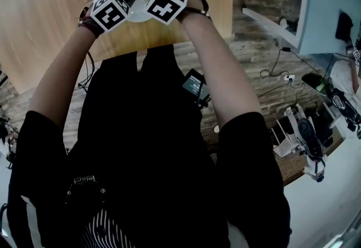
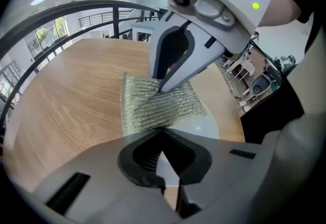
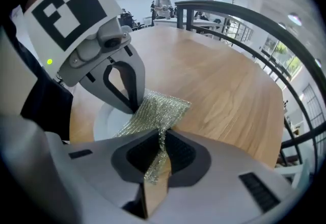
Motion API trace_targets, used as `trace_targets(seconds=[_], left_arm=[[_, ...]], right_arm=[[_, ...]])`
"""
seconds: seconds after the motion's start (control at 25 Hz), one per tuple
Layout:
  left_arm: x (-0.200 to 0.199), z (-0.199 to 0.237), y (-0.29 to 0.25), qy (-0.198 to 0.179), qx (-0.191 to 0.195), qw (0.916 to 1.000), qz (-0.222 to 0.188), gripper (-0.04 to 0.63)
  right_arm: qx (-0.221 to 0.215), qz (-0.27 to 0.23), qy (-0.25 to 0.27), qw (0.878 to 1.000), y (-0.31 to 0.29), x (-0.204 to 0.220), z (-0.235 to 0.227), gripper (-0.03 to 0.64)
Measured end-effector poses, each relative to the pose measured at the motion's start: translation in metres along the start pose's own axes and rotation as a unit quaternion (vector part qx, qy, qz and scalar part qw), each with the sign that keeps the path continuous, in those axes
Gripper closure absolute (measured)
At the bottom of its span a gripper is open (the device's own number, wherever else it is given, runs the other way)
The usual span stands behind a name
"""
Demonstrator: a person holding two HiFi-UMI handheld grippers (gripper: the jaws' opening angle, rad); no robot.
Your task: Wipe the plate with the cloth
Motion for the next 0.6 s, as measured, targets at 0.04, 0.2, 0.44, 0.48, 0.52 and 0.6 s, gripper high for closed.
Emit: trace_targets(seconds=[0.04, 0.2, 0.44, 0.48, 0.52, 0.6], left_arm=[[0.000, -0.001, 0.001, -0.002, -0.001, 1.0000, 0.000, 0.600], [-0.002, 0.001, 0.000, 0.005, -0.009, 0.9999, -0.007, 0.600], [-0.001, 0.001, -0.006, 0.008, -0.005, 1.0000, -0.002, 0.600], [-0.001, 0.001, -0.006, 0.008, -0.004, 1.0000, -0.002, 0.600], [-0.001, 0.001, -0.006, 0.009, -0.004, 0.9999, -0.003, 0.600], [0.000, 0.001, -0.006, 0.006, -0.005, 1.0000, -0.004, 0.600]], right_arm=[[0.006, 0.001, 0.017, 1.000, -0.001, -0.005, -0.003, 0.574], [0.019, -0.002, 0.030, 0.999, -0.001, -0.006, -0.002, 0.574], [-0.056, -0.047, -0.126, 0.989, -0.003, 0.030, 0.030, 0.574], [-0.062, -0.055, -0.163, 0.983, -0.004, 0.034, 0.033, 0.574], [-0.067, -0.061, -0.197, 0.976, -0.005, 0.038, 0.036, 0.574], [-0.071, -0.065, -0.217, 0.972, -0.006, 0.038, 0.038, 0.574]])
Point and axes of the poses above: the fingertips, and each gripper's own axes: y backward along the fingers, z to its left, x out of its underside, the point moved 10 cm from there along y, backward along the fingers, and after that the axes turned 11 degrees about y, right-handed, at the moved point
